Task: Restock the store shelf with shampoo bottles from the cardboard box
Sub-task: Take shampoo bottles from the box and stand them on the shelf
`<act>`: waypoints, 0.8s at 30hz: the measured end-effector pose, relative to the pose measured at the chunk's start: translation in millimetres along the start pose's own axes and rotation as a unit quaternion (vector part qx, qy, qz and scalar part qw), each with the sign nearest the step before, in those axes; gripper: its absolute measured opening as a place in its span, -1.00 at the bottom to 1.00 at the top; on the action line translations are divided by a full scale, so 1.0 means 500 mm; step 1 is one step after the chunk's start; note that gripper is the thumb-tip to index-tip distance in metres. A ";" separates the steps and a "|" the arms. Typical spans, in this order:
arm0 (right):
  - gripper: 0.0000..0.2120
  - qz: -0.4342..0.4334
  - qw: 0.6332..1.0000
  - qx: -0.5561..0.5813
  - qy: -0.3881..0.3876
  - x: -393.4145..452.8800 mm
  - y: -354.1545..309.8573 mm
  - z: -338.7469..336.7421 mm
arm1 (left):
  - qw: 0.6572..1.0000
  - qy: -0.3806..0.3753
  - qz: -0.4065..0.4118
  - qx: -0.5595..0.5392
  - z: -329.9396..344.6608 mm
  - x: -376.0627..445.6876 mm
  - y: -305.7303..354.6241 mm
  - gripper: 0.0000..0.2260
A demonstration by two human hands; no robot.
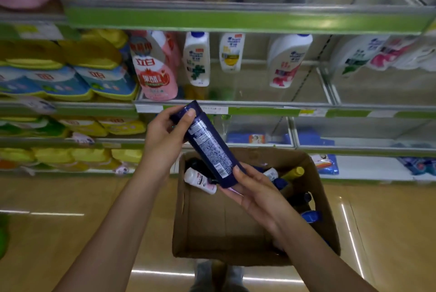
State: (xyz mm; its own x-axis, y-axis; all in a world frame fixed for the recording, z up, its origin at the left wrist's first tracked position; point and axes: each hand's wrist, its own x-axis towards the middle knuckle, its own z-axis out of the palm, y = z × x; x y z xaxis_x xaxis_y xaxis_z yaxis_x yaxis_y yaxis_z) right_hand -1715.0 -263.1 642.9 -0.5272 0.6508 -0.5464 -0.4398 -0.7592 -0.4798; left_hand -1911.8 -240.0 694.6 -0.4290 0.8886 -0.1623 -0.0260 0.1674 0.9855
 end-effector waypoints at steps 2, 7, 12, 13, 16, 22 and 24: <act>-0.56 -0.005 0.998 -0.061 -0.032 -0.006 -0.010 0.017 | 1.000 -0.009 0.019 0.005 0.000 0.006 0.029 -0.83; -0.46 -0.049 0.988 -0.135 -0.062 -0.004 -0.033 0.068 | 0.998 0.012 0.053 0.017 0.004 0.012 0.099 -0.68; -0.47 -0.071 0.984 -0.114 -0.120 -0.008 -0.050 0.107 | 0.996 -0.052 0.051 -0.052 -0.002 0.002 0.159 -0.67; -0.47 -0.070 0.981 -0.113 -0.142 -0.010 -0.053 0.116 | 0.990 -0.087 0.037 -0.103 -0.004 -0.001 0.169 -0.66; -0.49 -0.073 0.974 -0.119 -0.176 -0.018 -0.059 0.141 | 0.971 -0.139 0.036 -0.190 -0.011 -0.009 0.200 -0.67; -0.52 -0.170 0.934 -0.297 -0.099 -0.041 -0.076 0.191 | 0.989 -0.051 0.116 -0.073 -0.007 -0.015 0.239 -0.87; -0.47 -0.198 0.912 -0.352 -0.070 -0.049 -0.078 0.211 | 0.987 -0.004 0.155 -0.031 0.000 -0.018 0.247 -0.91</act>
State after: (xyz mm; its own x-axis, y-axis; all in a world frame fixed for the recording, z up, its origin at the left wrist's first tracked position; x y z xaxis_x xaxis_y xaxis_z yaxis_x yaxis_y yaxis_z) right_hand -1761.6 -250.8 747.4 -0.5374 0.8271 -0.1650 -0.0652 -0.2358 -0.9696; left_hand -1911.0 -227.2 817.7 -0.4187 0.8959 0.1484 0.0506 -0.1401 0.9888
